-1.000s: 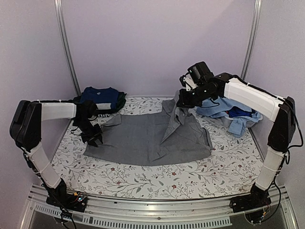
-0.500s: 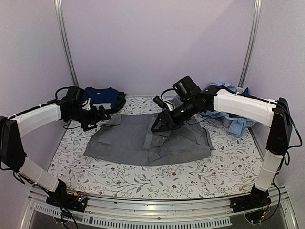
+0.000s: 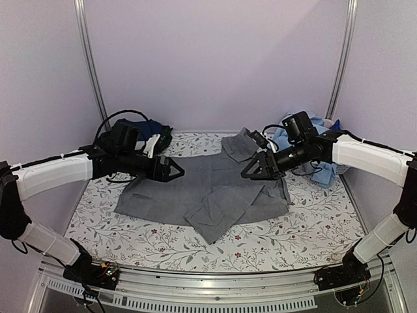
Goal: Fold and stack the mixed laundry pile
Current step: Fold the crumpled shirt at the center of the board, then adjust the 1/3-folded shirt at the center of the board.
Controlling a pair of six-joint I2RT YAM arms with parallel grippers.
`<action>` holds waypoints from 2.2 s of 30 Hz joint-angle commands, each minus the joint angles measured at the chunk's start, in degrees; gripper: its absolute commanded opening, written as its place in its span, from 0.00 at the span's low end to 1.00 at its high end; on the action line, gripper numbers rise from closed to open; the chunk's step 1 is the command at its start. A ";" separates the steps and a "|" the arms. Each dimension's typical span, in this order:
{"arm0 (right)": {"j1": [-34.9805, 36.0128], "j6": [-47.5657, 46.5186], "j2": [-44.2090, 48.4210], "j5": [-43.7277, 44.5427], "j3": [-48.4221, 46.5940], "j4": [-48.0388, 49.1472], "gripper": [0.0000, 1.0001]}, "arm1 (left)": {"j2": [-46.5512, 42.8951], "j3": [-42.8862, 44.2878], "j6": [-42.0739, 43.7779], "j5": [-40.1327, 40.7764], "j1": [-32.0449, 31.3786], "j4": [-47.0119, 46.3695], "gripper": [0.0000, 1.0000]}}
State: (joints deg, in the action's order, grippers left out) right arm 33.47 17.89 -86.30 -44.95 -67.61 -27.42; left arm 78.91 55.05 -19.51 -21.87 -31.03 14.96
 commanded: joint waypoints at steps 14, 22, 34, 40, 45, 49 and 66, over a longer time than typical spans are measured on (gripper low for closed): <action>28.63 -20.96 -21.06 21.59 -13.67 -6.77 0.65 | -6.41 -11.60 -8.56 0.06 10.52 -2.39 0.93; 31.36 -19.32 -30.70 31.56 -18.33 -9.07 0.65 | -8.77 -12.19 -7.06 0.53 12.47 0.52 0.93; 32.97 -21.73 -39.86 46.75 -25.38 -18.36 0.16 | -8.25 -10.40 -4.31 0.94 13.97 1.17 0.93; 30.12 -22.10 -31.68 31.59 -36.87 -17.26 0.00 | -8.60 -9.22 -2.45 -0.16 14.15 0.23 0.94; 18.08 -13.77 -25.02 6.19 -34.37 -8.28 0.00 | -8.00 -7.89 -0.85 -1.22 14.15 0.07 0.93; 10.09 -8.33 -24.44 -4.24 -22.37 -1.57 0.00 | -7.81 -7.91 -0.82 -1.88 14.18 -0.94 0.94; 3.17 -1.42 -29.95 0.12 1.36 7.62 0.00 | 2.31 -8.54 -12.80 -9.88 5.01 -7.85 0.85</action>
State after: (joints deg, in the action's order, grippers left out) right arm 36.42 15.53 -115.81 -45.52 -65.28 -21.58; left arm 77.23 45.95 -27.33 -28.69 -21.12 11.35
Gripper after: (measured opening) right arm 0.008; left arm 0.867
